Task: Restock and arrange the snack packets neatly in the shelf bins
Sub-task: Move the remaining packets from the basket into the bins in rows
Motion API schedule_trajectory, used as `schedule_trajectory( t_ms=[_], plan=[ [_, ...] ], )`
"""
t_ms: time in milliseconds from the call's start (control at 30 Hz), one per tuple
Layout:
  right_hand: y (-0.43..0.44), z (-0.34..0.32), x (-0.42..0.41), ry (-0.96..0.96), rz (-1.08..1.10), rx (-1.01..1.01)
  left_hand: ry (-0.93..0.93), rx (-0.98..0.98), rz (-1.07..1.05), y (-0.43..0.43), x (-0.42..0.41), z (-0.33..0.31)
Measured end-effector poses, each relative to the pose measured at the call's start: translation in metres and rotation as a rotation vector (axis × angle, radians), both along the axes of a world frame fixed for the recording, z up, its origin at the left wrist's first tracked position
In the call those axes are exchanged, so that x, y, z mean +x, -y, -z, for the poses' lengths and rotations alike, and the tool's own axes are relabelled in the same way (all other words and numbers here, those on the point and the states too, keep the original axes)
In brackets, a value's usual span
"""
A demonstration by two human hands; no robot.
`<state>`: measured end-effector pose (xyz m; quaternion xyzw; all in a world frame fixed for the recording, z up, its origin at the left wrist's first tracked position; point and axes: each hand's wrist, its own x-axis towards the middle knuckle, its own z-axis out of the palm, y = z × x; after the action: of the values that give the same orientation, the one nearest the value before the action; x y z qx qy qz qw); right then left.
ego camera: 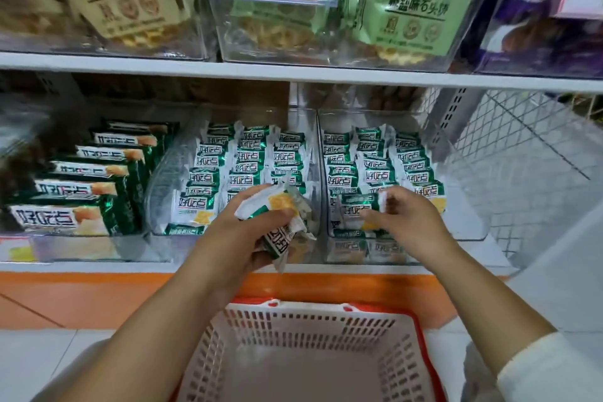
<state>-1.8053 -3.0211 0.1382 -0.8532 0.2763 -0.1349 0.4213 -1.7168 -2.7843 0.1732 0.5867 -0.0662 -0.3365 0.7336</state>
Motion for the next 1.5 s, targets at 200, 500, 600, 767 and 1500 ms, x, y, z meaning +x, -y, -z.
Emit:
schedule_trajectory(
  t_ms=[200,500,600,767,1500],
  plan=[
    [-0.003,0.009,0.027,-0.087,-0.044,-0.095,0.006,-0.007,0.014,0.004,0.004,0.001],
    [-0.004,0.015,0.033,-0.068,-0.022,-0.166,-0.029,-0.014,0.016,-0.003,0.003,0.003],
    [-0.008,0.015,0.032,-0.115,-0.071,-0.252,-0.037,-0.008,0.006,-0.003,0.001,0.003],
    [-0.015,0.009,0.026,-0.178,-0.041,-0.347,-0.07,-0.019,0.035,0.002,-0.003,0.002],
    [-0.024,-0.039,-0.049,0.318,-0.009,0.71,-0.168,-0.039,0.049,0.025,-0.017,0.006]
  ],
)
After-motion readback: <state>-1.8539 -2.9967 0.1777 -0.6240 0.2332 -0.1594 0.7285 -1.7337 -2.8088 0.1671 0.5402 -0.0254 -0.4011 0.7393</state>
